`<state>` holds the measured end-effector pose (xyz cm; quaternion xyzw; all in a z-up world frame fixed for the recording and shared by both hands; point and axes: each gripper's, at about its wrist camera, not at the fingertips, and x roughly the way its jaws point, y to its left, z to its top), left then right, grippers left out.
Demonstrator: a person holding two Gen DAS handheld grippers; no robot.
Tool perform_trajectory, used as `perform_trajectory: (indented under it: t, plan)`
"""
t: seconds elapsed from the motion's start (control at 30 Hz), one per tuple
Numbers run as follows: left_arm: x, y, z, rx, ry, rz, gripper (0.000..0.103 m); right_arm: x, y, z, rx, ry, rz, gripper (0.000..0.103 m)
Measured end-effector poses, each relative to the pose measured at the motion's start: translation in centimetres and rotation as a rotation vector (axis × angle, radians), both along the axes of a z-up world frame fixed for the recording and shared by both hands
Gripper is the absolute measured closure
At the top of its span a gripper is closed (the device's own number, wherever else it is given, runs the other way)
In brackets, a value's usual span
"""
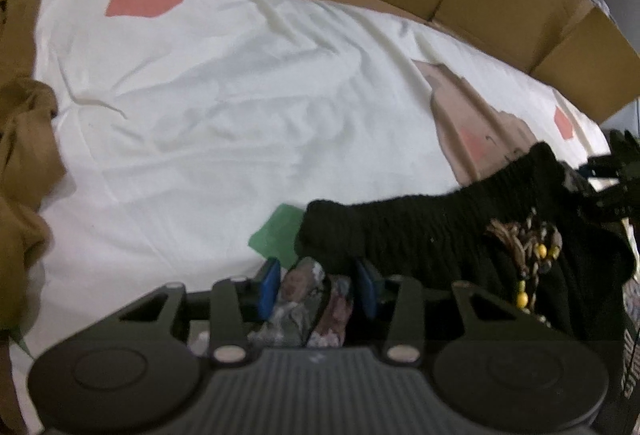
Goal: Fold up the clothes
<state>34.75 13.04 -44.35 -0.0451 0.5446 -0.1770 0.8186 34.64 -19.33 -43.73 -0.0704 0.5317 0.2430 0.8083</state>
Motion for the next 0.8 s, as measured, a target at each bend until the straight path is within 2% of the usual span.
perform_trajectory:
  t: [0.1, 0.17, 0.27, 0.3, 0.37, 0.43, 0.57, 0.8]
  plan:
    - [0.1, -0.5, 0.0, 0.018, 0.013, -0.057, 0.06, 0.5, 0.5, 0.1, -0.025, 0.02, 0.046, 0.045]
    - [0.1, -0.9, 0.0, 0.022, 0.018, -0.09, 0.061, 0.7, 0.9, 0.2, -0.035, 0.025, 0.082, 0.05]
    - [0.0, -1.7, 0.1, 0.031, 0.012, -0.142, 0.062, 0.4, 1.3, 0.3, -0.032, 0.006, 0.135, 0.064]
    - [0.0, -1.9, 0.1, 0.037, 0.006, -0.16, 0.066, 0.1, 1.4, 0.4, -0.029, -0.003, 0.148, 0.071]
    - [-0.1, -2.4, 0.3, 0.048, -0.006, -0.192, 0.079, -0.3, 1.5, 0.7, -0.034, -0.027, 0.156, 0.081]
    - [-0.2, -2.9, 0.8, 0.095, -0.034, -0.223, 0.085, -0.6, 1.4, 1.1, -0.046, -0.05, 0.148, 0.09]
    - [-0.6, -3.6, 1.7, 0.193, -0.099, -0.23, 0.087, -1.1, 1.4, 2.3, -0.083, -0.105, 0.159, 0.095]
    - [-0.7, -3.6, 3.3, 0.307, -0.199, -0.213, 0.088, -1.8, 2.4, 3.7, -0.189, -0.235, 0.203, 0.096]
